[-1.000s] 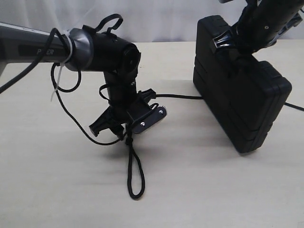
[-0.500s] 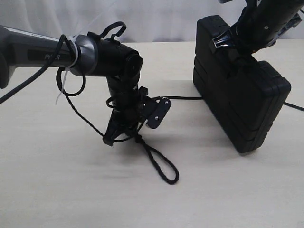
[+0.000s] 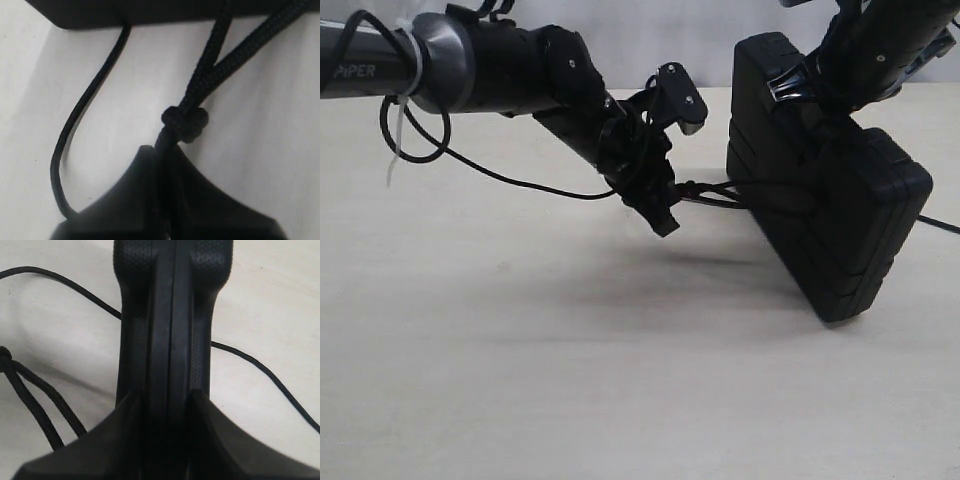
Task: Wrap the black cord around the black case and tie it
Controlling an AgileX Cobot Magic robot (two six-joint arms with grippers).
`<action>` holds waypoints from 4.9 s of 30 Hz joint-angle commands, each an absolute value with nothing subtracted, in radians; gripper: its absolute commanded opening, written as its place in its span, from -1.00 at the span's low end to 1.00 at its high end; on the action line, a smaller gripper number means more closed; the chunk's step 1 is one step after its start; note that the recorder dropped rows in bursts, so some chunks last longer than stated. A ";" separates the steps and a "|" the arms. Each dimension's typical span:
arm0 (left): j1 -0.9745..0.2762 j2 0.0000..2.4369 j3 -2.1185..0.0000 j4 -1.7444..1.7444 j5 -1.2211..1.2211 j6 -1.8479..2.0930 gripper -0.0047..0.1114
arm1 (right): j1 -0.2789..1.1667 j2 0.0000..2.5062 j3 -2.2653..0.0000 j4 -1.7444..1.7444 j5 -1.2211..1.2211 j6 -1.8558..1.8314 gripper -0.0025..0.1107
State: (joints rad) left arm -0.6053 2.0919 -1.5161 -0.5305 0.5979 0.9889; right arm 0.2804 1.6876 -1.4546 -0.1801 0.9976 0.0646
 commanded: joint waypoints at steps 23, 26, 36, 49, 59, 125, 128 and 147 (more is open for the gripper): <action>-0.593 2.085 -1.520 -0.795 0.308 0.729 -0.92 | 0.277 1.680 -1.451 -0.174 0.996 0.056 -0.44; -0.593 2.085 -1.520 -0.792 0.300 0.729 -0.92 | 0.277 1.680 -1.451 -0.174 0.996 0.056 -0.44; -0.593 2.085 -1.499 -0.448 0.293 0.423 -0.92 | 0.277 1.680 -1.451 -0.174 0.996 0.052 -0.44; -0.596 2.085 -1.502 -0.474 0.369 0.425 -0.92 | 0.277 1.680 -1.451 -0.174 0.996 0.052 -0.44; -0.594 2.085 -1.502 -0.403 0.507 0.430 -0.92 | 0.277 1.680 -1.451 -0.172 1.007 0.045 -0.36; -0.635 2.085 -1.623 -0.942 0.624 1.230 -0.92 | 0.277 1.680 -1.451 0.092 0.992 -0.176 -0.24; -0.635 2.085 -1.623 -0.956 0.622 1.233 -0.92 | 0.277 1.680 -1.451 0.096 0.988 -0.187 -0.24; -0.635 2.085 -1.623 -0.954 0.615 1.233 -0.92 | 0.277 1.570 -1.453 -0.041 0.965 -0.041 0.05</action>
